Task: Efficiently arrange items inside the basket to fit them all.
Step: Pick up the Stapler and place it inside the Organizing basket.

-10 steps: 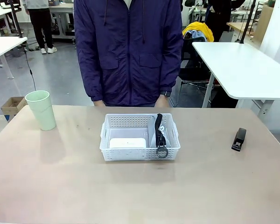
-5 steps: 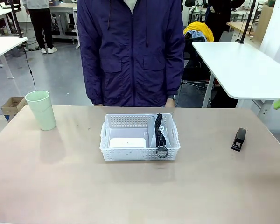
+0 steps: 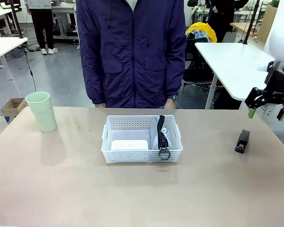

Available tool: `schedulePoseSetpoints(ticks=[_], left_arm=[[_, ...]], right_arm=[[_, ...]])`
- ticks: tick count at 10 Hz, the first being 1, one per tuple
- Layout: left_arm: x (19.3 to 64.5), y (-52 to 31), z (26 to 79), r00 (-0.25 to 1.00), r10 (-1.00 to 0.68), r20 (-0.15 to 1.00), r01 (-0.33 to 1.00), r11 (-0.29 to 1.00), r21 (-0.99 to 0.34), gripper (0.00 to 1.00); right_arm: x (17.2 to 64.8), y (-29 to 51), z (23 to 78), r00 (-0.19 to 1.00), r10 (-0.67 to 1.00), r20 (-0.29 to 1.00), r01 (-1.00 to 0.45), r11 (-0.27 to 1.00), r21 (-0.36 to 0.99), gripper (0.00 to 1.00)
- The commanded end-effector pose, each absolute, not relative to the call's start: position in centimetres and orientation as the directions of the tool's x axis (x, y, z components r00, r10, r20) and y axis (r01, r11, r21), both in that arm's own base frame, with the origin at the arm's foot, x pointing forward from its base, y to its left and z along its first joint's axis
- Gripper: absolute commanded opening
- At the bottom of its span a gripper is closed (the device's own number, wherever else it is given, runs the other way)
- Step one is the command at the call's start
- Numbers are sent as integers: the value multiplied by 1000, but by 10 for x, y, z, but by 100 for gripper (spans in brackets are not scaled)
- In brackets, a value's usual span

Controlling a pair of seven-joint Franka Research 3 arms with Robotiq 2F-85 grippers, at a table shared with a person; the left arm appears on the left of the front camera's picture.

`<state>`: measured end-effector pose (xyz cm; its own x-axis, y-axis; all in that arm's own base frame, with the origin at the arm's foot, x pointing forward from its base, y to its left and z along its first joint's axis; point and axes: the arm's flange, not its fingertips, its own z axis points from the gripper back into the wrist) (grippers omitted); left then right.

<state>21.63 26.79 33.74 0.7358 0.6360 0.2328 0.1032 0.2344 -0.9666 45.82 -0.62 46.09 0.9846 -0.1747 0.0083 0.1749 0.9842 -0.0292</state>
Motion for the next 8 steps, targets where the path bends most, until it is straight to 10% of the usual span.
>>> schedulePoseSetpoints(ticks=[1, 8], left_arm=[[216, 262, 339, 723, 642, 254, 133, 232, -964, 100], [216, 262, 339, 723, 642, 254, 133, 232, -964, 100]], right_arm=[[483, -8, 439, 977, -211, -18, 208, 972, -104, 100], [508, 0, 345, 958, -247, -147, 242, 969, -52, 100]])
